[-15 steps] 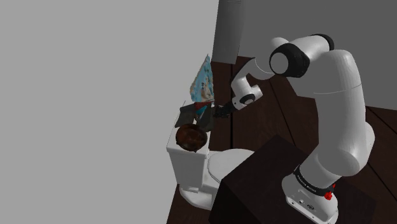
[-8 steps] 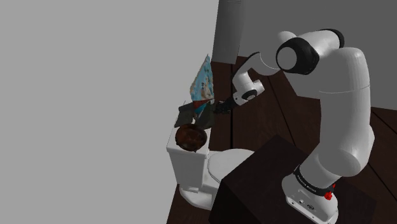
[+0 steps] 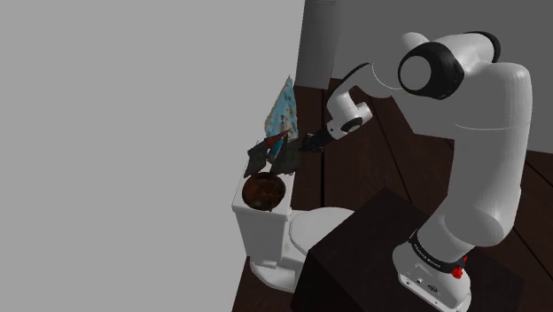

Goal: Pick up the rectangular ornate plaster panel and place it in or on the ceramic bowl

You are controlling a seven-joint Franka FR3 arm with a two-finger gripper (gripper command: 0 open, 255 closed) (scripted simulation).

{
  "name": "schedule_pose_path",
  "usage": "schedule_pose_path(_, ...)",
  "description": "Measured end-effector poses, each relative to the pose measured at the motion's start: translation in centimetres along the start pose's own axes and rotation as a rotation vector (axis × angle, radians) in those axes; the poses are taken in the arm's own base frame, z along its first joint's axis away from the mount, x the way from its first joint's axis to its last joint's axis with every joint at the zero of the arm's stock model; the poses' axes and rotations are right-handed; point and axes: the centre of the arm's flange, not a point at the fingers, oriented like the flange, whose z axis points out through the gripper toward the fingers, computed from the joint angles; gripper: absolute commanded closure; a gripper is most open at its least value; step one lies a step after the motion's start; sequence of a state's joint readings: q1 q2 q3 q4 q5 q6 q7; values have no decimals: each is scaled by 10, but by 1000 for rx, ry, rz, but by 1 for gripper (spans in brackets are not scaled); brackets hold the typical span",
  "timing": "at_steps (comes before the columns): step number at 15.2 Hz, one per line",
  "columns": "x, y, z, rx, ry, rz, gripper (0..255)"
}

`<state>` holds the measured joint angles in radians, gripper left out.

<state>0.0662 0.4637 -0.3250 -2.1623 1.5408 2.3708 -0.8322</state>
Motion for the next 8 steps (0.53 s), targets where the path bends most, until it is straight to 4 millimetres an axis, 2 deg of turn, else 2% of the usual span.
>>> schedule_pose_path(8,1,-30,-30,1,0,0,255)
